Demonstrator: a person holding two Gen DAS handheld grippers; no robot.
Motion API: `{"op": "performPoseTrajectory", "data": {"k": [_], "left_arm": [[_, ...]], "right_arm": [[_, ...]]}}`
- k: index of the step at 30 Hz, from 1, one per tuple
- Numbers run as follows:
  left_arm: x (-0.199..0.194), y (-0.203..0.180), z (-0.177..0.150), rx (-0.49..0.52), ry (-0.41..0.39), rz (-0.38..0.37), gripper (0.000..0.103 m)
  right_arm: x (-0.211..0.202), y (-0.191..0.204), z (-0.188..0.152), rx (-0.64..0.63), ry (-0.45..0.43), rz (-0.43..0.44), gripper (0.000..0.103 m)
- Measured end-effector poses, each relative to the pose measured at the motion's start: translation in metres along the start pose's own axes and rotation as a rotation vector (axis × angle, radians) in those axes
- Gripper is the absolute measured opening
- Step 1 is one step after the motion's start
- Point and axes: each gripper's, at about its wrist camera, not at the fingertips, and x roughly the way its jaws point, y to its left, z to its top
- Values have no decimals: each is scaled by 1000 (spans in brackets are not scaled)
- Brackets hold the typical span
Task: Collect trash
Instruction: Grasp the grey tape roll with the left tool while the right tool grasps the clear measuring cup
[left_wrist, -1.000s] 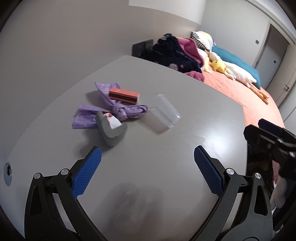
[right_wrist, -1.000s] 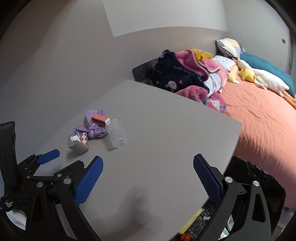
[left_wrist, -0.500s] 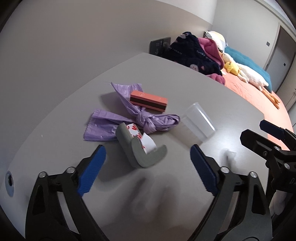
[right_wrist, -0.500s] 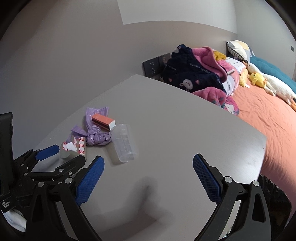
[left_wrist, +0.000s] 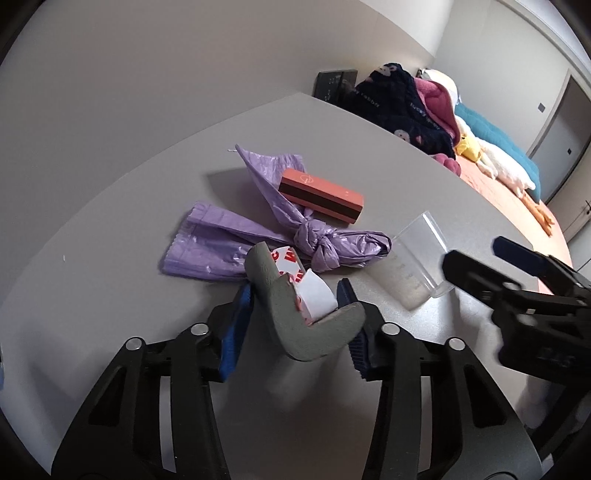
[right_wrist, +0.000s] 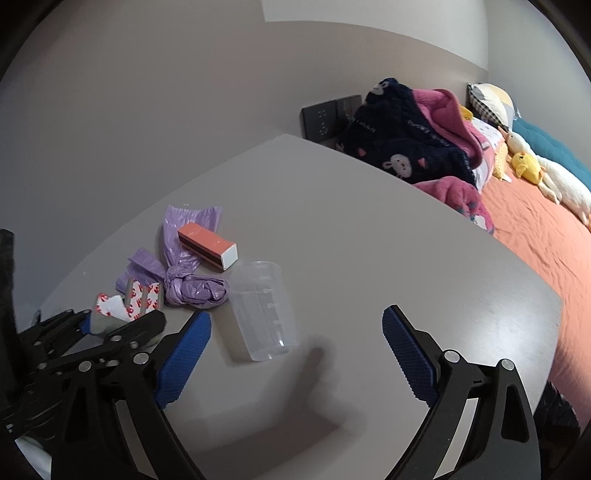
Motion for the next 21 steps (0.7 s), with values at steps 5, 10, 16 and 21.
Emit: {"op": "performPoseTrajectory", "data": {"k": [5,10,16,21], "left_arm": [[-4,8,-3,-17,-3,-8,37],[-5,11,-6,-28,-4,-14,36],[-9,10,-8,-31,-2,-19,35],[-17,4,-8,-26,-7,-22,35]], "right_arm": [[17,7,1,-29,31,-14,81],[30,9,1,-53,78,41,40],[19,5,0,-32,75,79,40],[3,0,-4,-15,72,99,40]]}}
